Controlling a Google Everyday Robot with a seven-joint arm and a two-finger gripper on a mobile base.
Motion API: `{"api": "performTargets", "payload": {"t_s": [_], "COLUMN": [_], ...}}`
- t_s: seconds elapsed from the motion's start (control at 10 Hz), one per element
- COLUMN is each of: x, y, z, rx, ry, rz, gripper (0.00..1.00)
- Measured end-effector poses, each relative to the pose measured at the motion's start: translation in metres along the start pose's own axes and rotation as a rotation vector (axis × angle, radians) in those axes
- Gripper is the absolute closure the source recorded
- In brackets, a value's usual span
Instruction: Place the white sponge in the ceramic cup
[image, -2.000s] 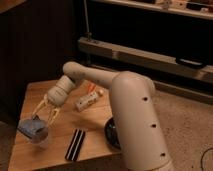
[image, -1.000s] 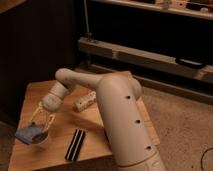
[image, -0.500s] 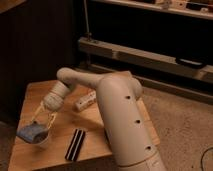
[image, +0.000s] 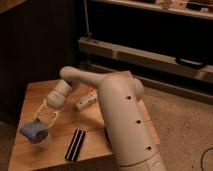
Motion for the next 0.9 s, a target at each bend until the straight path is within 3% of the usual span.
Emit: {"api": "performTargets", "payload": {"t_s": [0.8, 0.9], "x": [0.0087, 0.0098], "y": [-0.0004, -0.0003], "z": [-0.0028, -0.0032], "rx": [0.001, -0.001], "ry": [-0.009, -0.006], "rz": [0.011, 0.015], "gripper": [1.0, 0.95]}}
